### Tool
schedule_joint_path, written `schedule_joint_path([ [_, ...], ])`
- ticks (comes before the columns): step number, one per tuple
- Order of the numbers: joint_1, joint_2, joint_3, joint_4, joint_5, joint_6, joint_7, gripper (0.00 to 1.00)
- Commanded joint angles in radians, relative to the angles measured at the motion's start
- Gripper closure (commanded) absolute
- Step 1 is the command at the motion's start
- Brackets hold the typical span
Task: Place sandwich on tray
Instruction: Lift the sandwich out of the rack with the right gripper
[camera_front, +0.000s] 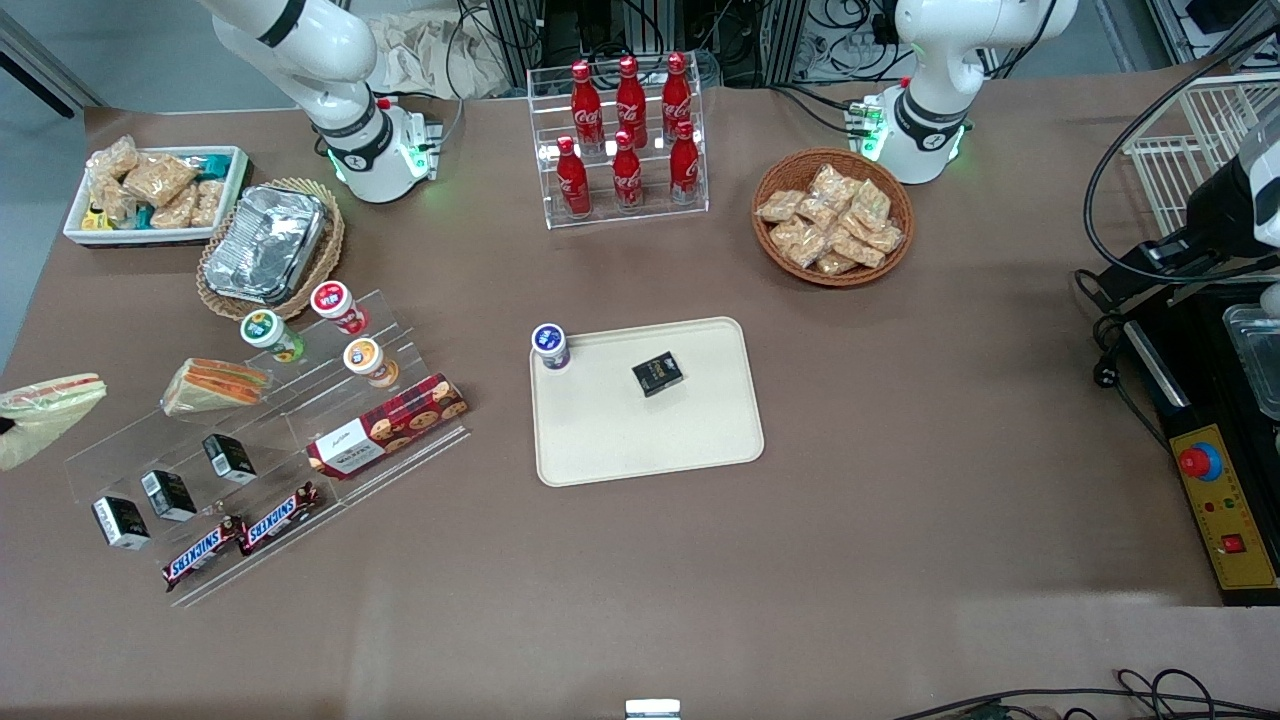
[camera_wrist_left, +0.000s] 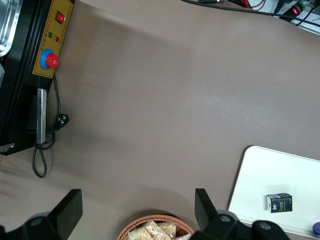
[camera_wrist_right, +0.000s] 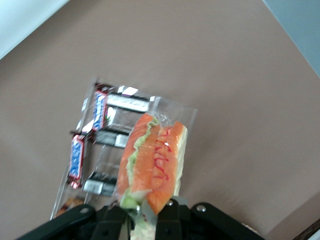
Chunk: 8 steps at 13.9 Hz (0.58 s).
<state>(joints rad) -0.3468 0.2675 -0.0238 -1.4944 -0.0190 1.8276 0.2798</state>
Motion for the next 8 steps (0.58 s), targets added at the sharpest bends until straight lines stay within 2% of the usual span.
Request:
schedule_joint_path([
  [1, 0.025, -0.016, 0.042, 0.043, 0.010, -0.039, -0.146, 1.00],
  [5, 0.072, -0.054, 0.209, 0.045, 0.021, -0.042, -0.238, 1.00],
  [6, 0.093, -0.063, 0.272, 0.042, 0.007, -0.042, -0.249, 1.00],
  [8, 0.164, -0.056, 0.324, 0.040, -0.033, -0.042, -0.255, 1.00],
])
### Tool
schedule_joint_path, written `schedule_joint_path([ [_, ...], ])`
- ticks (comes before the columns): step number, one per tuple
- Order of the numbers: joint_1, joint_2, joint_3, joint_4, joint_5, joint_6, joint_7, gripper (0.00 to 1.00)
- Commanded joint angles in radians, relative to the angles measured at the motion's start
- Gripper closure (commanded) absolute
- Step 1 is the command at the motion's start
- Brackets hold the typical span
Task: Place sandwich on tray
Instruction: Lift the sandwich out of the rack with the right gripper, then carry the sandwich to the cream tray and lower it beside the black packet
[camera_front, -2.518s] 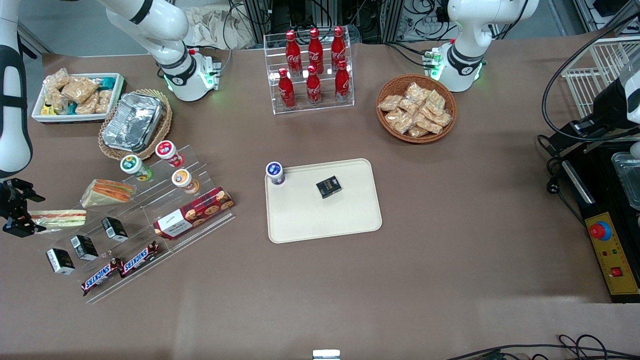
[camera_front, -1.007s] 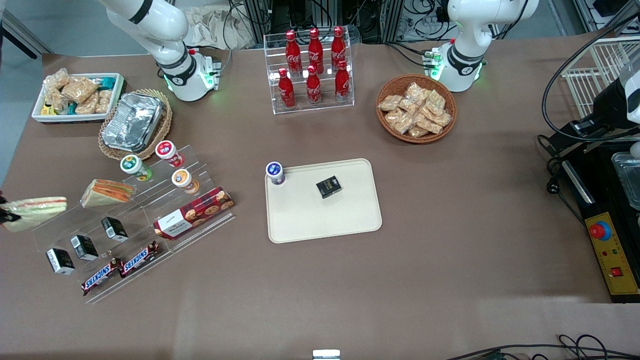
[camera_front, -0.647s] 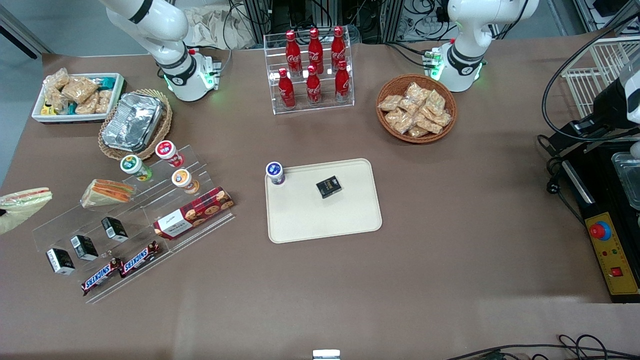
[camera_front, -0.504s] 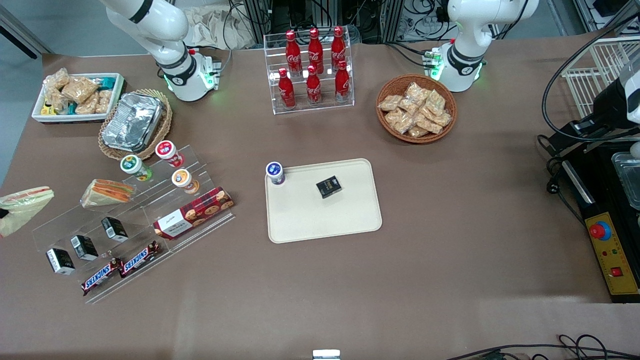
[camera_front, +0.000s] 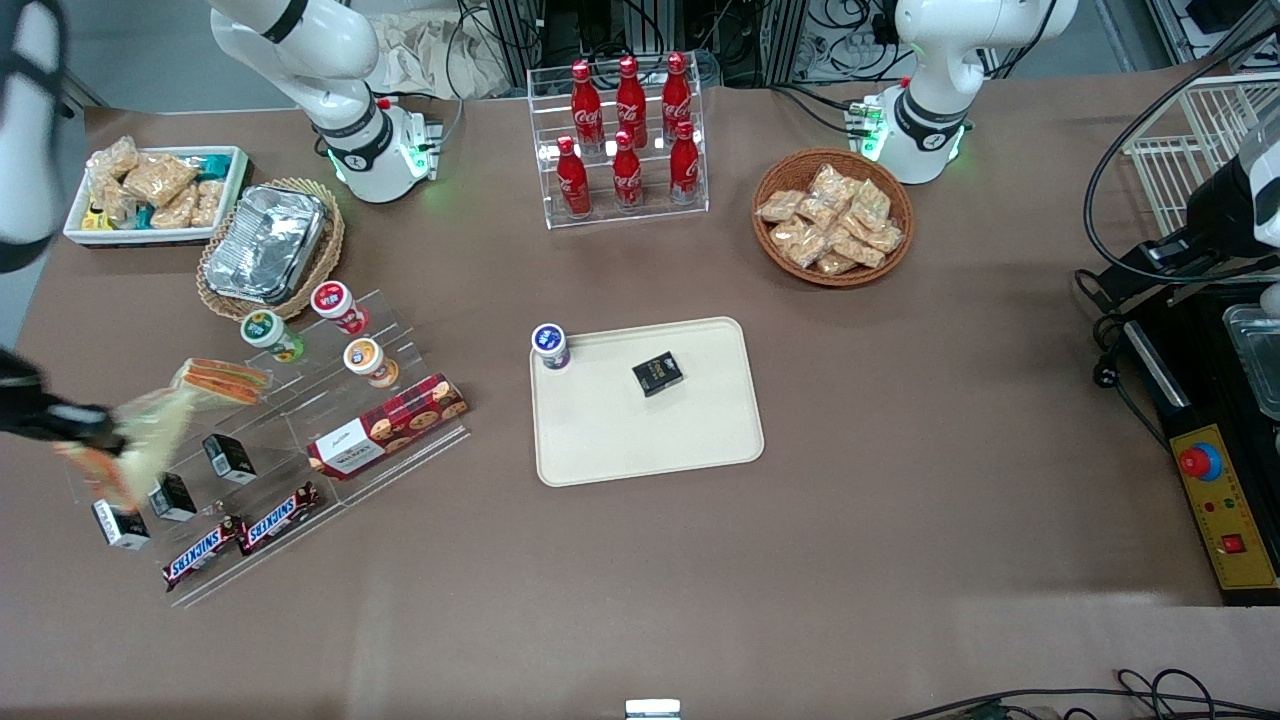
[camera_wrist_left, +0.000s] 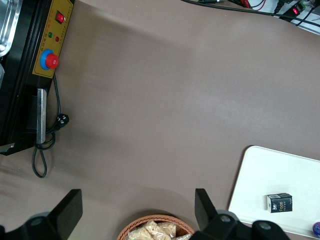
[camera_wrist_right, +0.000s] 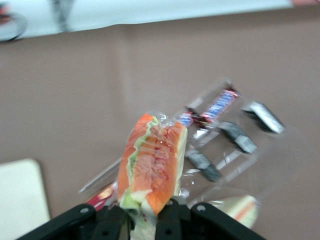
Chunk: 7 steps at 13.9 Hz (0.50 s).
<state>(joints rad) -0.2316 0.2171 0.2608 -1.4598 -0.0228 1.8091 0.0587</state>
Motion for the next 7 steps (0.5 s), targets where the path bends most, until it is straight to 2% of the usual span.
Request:
schedule_joint_path([
  [1, 0.113, 0.004, 0.040, 0.004, -0.032, -0.022, -0.040, 1.00],
  [3, 0.223, 0.050, 0.041, 0.003, -0.061, -0.005, -0.119, 1.00],
  [7, 0.408, 0.142, 0.041, -0.001, -0.199, 0.114, -0.249, 1.00],
])
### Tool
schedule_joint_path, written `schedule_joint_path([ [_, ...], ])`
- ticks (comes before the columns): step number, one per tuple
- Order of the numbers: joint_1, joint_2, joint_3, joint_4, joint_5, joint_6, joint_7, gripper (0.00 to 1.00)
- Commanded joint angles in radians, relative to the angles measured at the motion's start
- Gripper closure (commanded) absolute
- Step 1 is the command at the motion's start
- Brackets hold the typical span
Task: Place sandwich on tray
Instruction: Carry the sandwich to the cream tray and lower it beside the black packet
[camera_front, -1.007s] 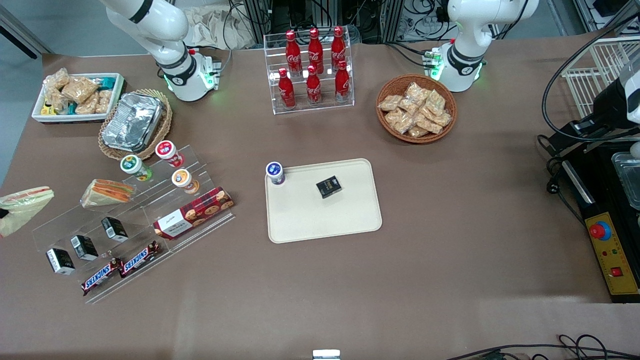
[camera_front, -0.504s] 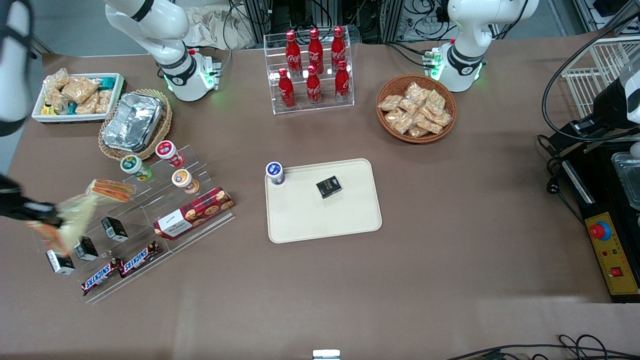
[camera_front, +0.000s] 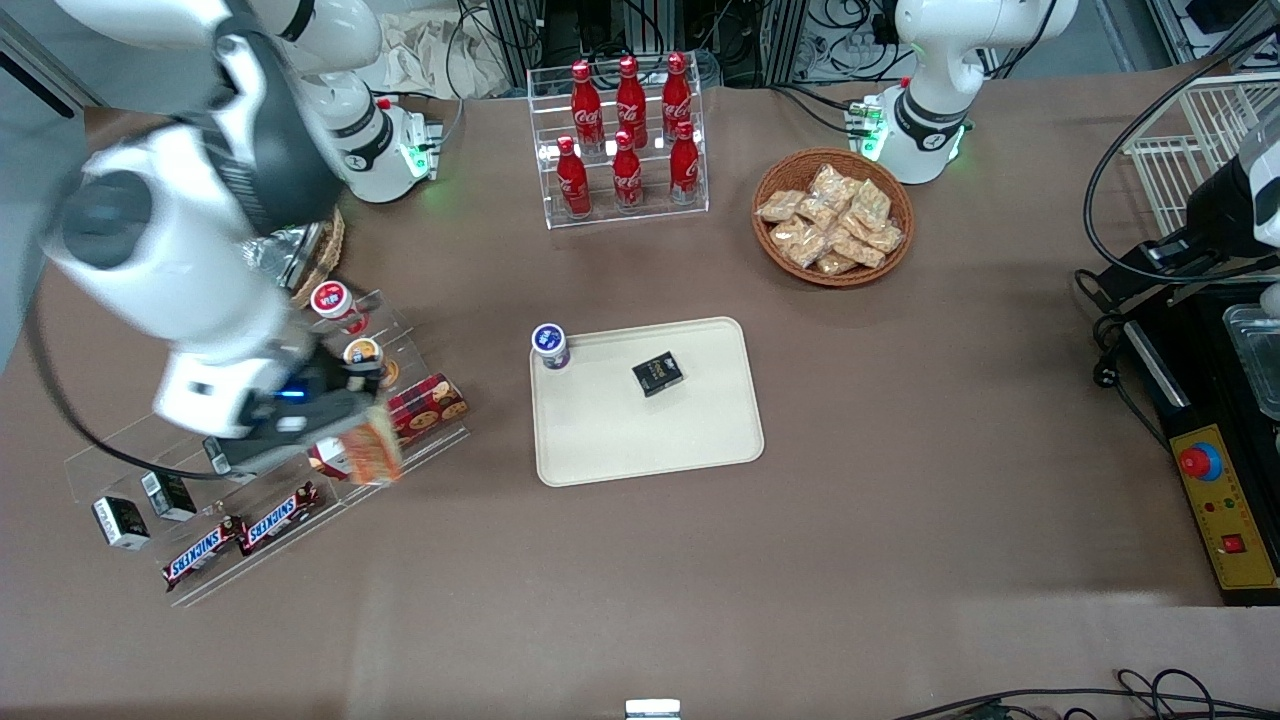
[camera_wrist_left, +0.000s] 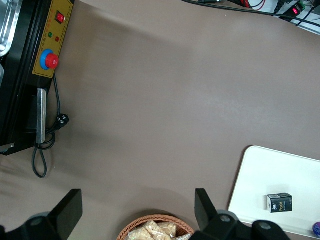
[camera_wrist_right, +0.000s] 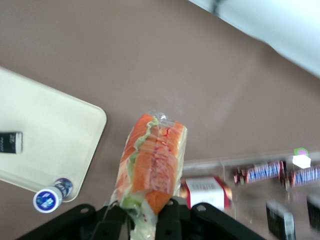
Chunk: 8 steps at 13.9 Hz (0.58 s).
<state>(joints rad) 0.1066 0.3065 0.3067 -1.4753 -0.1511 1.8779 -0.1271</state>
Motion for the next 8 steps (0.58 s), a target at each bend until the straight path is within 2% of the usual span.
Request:
schedule_joint_path([
  [1, 0.114, 0.081, -0.005, 0.013, -0.102, 0.072, -0.065, 1.00],
  [3, 0.189, 0.152, -0.005, 0.015, -0.131, 0.134, -0.063, 1.00],
  [8, 0.323, 0.268, -0.005, 0.013, -0.133, 0.243, -0.065, 1.00],
])
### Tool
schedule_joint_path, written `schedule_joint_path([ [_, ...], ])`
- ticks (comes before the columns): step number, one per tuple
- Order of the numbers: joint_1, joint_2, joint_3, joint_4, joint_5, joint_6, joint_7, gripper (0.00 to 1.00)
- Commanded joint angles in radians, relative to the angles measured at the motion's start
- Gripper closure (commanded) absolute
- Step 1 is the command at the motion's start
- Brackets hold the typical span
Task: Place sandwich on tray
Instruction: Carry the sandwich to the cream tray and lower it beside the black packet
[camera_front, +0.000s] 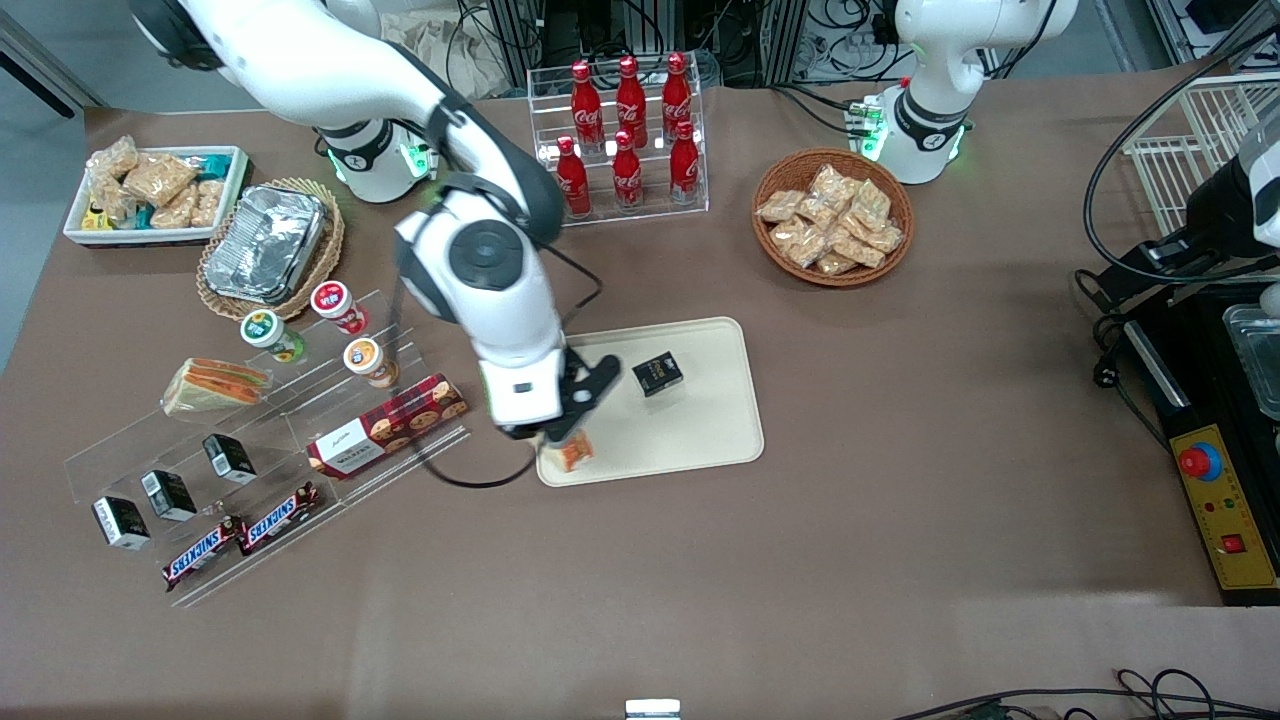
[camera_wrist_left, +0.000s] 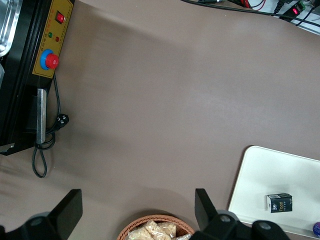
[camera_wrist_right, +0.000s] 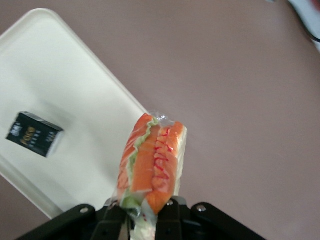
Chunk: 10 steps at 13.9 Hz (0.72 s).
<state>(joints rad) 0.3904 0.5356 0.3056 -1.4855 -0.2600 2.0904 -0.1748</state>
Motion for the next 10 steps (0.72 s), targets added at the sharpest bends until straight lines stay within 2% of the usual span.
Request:
schedule_joint_path([
  [1, 0.063, 0.059, -0.003, 0.024, -0.025, 0.048, -0.015, 1.00],
  [2, 0.086, 0.075, -0.005, 0.024, -0.033, 0.063, -0.020, 1.00],
  [3, 0.112, 0.095, -0.005, 0.024, -0.072, 0.089, -0.022, 1.00],
  [5, 0.154, 0.139, -0.005, 0.022, -0.184, 0.141, -0.011, 1.00],
  [8, 0.156, 0.196, -0.010, 0.021, -0.199, 0.220, -0.009, 1.00],
  [9, 0.156, 0.204, -0.010, 0.021, -0.186, 0.220, -0.005, 0.96],
  [10, 0.153, 0.210, -0.013, 0.022, -0.186, 0.218, 0.001, 0.63],
])
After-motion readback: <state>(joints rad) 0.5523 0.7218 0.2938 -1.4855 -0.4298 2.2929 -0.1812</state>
